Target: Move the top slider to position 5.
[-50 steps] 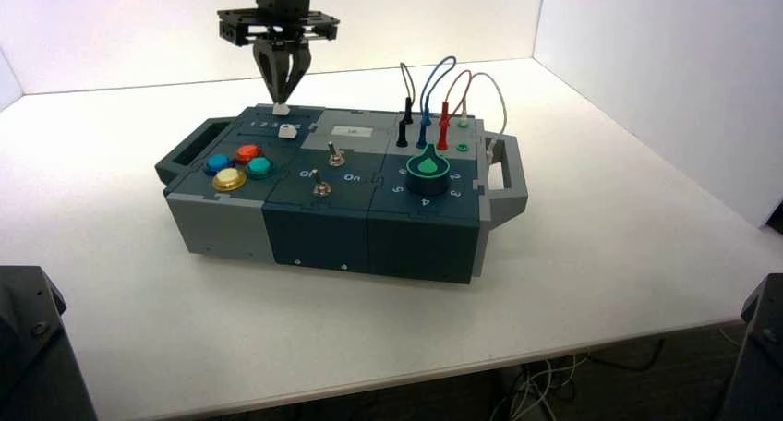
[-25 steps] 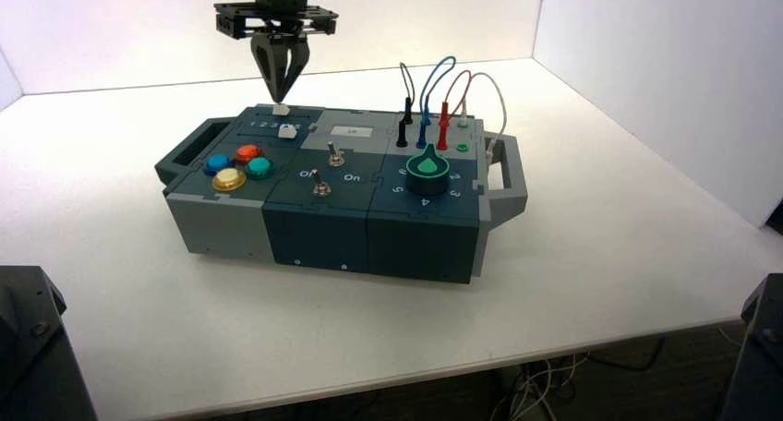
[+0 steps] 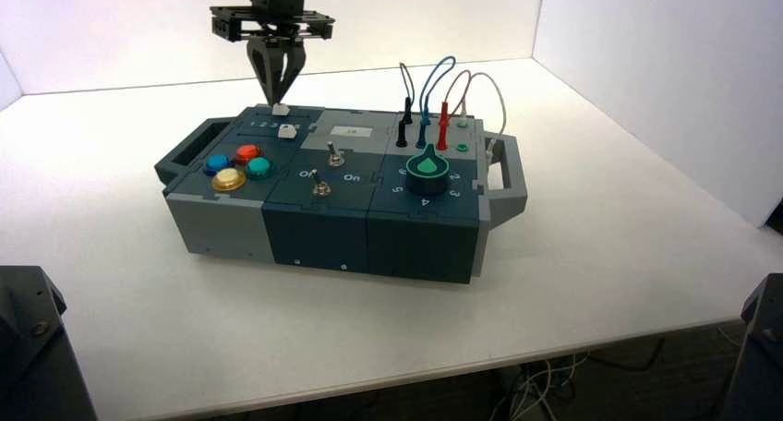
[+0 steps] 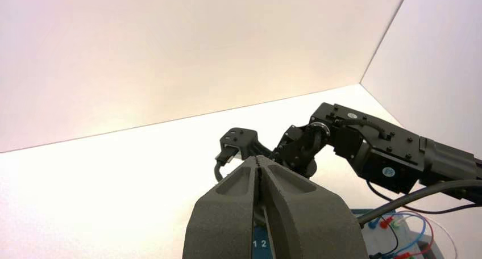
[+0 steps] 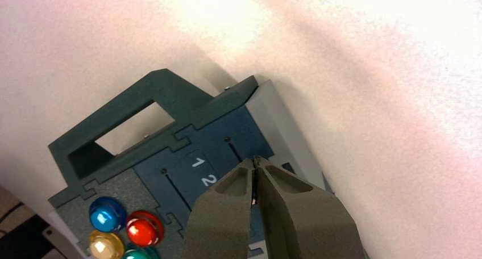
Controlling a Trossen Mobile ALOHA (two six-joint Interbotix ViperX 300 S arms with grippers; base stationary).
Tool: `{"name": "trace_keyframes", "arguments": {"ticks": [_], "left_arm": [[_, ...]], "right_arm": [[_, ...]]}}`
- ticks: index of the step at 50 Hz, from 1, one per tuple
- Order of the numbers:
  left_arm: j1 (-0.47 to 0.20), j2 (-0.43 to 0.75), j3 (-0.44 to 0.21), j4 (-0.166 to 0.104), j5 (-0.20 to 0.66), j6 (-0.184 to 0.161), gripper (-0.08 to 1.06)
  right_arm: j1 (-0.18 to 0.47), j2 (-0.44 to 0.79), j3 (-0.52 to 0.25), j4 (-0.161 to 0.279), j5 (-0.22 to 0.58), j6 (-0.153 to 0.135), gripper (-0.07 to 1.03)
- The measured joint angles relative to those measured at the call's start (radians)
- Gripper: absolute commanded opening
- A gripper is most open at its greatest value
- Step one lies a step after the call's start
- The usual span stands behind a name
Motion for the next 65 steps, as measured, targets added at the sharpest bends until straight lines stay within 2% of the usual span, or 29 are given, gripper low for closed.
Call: {"name": "trace_keyframes", "arguments": {"ticks": [65], "left_arm": [[0.0, 0.0, -0.003, 0.021, 0.0, 0.003, -0.03]], "right_arm": [[0.003, 0.014, -0.005, 0.003, 0.032, 0.017, -0.02]]}}
